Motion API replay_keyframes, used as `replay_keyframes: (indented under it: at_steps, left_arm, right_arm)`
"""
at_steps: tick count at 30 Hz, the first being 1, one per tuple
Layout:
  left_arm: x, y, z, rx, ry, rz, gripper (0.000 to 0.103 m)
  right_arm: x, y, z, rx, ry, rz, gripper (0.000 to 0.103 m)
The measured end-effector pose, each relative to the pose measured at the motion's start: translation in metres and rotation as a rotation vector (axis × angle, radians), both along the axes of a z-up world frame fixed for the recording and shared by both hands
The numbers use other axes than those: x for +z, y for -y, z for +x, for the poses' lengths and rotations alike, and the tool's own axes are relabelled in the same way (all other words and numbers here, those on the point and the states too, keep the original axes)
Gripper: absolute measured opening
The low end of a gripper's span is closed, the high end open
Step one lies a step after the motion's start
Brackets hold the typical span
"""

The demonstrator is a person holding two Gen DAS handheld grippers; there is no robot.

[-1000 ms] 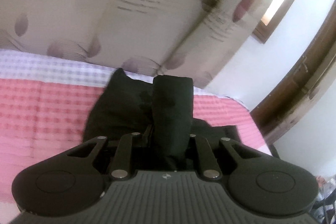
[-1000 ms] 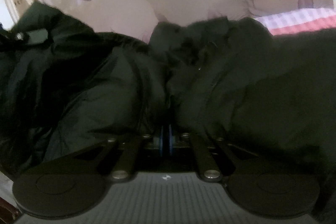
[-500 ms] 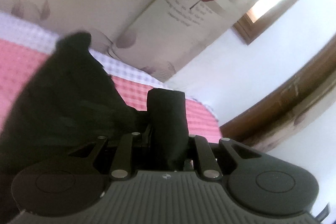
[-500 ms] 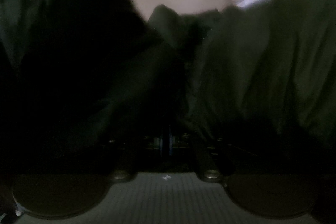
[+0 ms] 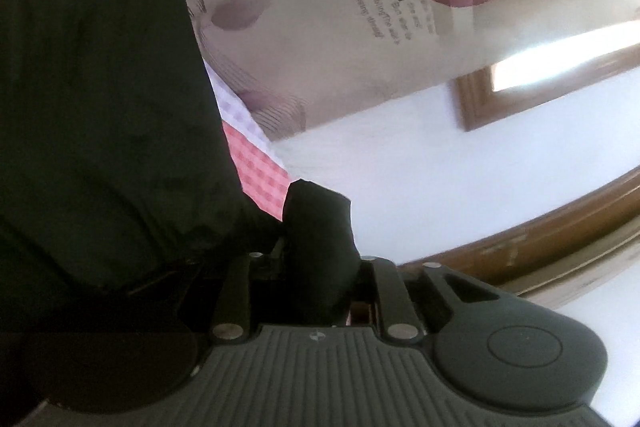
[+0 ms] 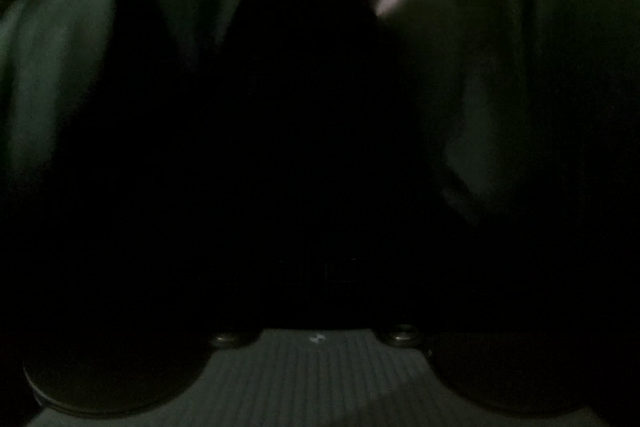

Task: Fold large clothes

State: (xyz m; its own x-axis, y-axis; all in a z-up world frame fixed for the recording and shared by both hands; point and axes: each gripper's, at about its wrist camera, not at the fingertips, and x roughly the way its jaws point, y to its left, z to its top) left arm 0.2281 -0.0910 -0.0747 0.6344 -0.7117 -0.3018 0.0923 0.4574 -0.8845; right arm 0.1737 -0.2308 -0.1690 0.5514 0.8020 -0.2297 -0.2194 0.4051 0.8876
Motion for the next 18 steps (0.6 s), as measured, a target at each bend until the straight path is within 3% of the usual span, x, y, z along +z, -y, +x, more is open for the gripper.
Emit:
replay_keyframes:
  at_steps: [6,8,10,15,18]
  left_arm:
    - [-0.02,0.0,0.0,0.027,-0.038,-0.09,0.029]
    - [-0.024,0.001,0.0,0.024,-0.034,-0.114,0.036]
    - [-0.028,0.0,0.0,0.022,-0.044,-0.181,0.04]
    - [-0.022,-0.005,-0.01,0.0,-0.066,-0.351,0.041]
    - [0.004,-0.017,-0.021,-0.038,-0.01,-0.417,0.046]
  right_arm:
    - [0.006,0.041,-0.039,-0.034,0.021,0.012,0.011]
    - [0.007,0.052,-0.054,-0.06,0.046,0.022,0.029]
    - [0.007,0.059,-0.067,-0.076,0.069,0.038,0.034]
    - [0.001,0.061,-0.071,-0.087,0.067,0.055,0.034]
    - [0.0,0.066,-0.07,-0.097,0.053,0.085,0.034]
